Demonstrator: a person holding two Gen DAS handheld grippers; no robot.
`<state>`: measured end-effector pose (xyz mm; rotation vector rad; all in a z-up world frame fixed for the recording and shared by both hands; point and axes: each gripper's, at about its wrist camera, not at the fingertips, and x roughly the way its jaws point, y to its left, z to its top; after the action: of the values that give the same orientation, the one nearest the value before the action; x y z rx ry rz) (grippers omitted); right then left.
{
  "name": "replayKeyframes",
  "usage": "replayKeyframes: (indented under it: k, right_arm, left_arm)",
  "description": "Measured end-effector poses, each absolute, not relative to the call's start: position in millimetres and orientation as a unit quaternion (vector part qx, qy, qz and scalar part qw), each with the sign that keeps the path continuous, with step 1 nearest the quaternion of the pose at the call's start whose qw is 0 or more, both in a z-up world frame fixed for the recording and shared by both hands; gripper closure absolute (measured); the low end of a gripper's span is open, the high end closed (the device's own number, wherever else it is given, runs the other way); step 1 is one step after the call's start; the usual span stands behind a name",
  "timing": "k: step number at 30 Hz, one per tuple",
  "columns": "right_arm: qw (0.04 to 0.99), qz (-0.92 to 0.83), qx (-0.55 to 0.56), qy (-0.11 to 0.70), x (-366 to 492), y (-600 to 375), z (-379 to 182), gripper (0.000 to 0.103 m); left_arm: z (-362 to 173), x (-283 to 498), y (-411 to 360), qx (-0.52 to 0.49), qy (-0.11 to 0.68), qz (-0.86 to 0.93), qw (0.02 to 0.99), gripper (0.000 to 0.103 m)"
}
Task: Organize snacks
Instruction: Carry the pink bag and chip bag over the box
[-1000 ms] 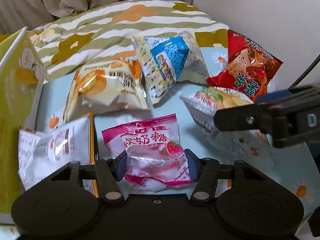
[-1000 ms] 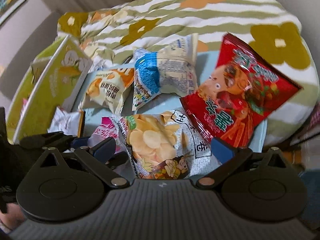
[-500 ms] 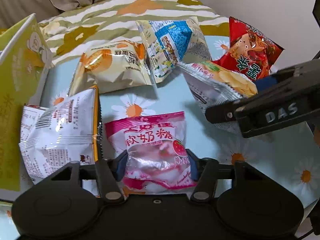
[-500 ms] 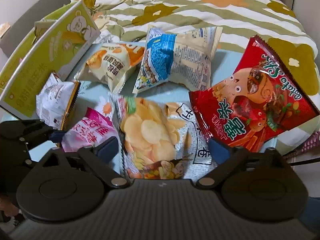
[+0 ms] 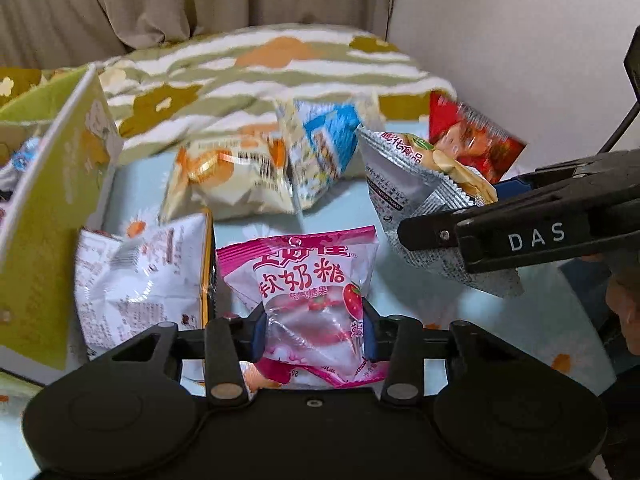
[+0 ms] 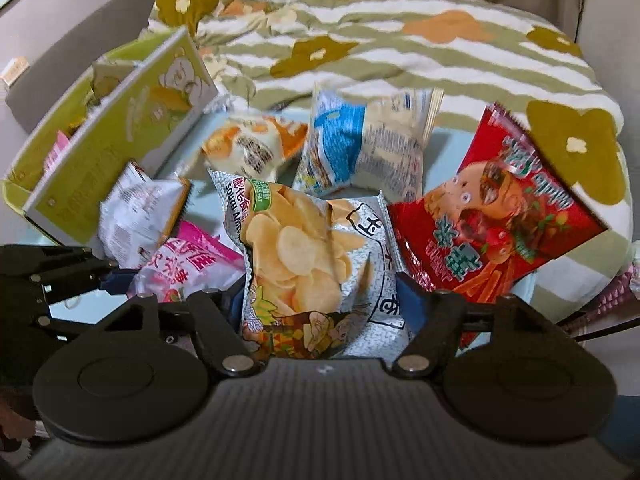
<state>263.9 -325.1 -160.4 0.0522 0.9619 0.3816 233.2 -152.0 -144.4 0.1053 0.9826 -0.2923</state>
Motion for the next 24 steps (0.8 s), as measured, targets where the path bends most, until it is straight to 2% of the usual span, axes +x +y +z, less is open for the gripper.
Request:
replayKeyframes:
  k: [12,24]
  right_arm:
    - [0.903,0.192,0.045,0.381,246.7,-313.5,-73.5,0.016]
    - [0.913,0.229,0.065,0.33,260.8,-215.5,-20.0,0.016]
  left_arm:
    - [-58.7,208.0,-103.8,-0.001,0.384,-0.114,0.916,0.056]
    - [0.9,216.1,13.0,-0.016,0.326,-0.038,0.944,0.056]
